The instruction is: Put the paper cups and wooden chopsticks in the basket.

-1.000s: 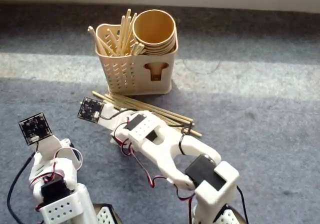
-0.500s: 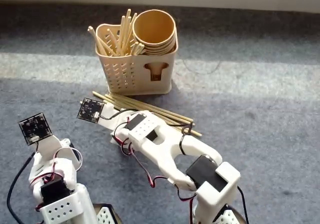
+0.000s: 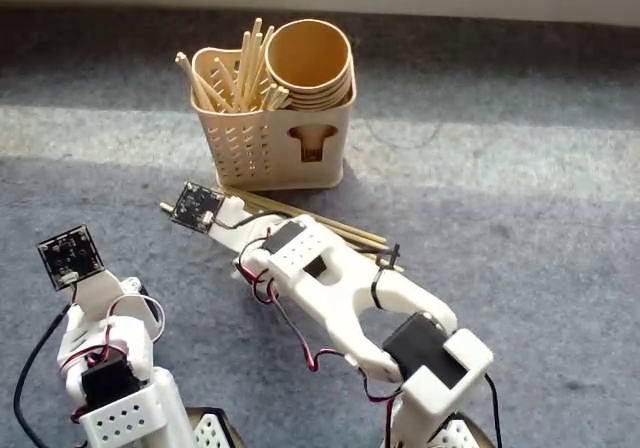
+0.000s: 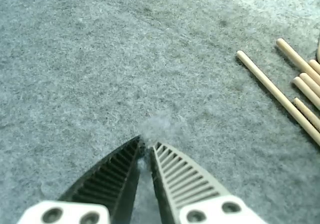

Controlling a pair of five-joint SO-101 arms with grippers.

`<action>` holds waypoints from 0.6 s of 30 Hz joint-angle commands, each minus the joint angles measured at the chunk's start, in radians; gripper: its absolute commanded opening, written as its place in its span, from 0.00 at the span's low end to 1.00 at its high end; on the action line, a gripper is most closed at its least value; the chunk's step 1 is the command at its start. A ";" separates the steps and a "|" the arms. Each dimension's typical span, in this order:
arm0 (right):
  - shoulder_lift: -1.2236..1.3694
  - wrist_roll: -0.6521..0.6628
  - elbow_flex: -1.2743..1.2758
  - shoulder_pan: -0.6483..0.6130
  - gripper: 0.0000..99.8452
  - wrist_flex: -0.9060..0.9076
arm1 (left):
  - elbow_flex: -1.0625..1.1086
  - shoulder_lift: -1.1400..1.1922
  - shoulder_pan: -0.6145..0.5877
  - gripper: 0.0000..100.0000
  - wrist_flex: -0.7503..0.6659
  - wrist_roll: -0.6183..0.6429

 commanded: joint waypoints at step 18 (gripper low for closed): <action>0.096 0.166 -0.091 -0.027 0.01 0.137 | 0.019 -0.008 -0.019 0.01 0.000 -0.011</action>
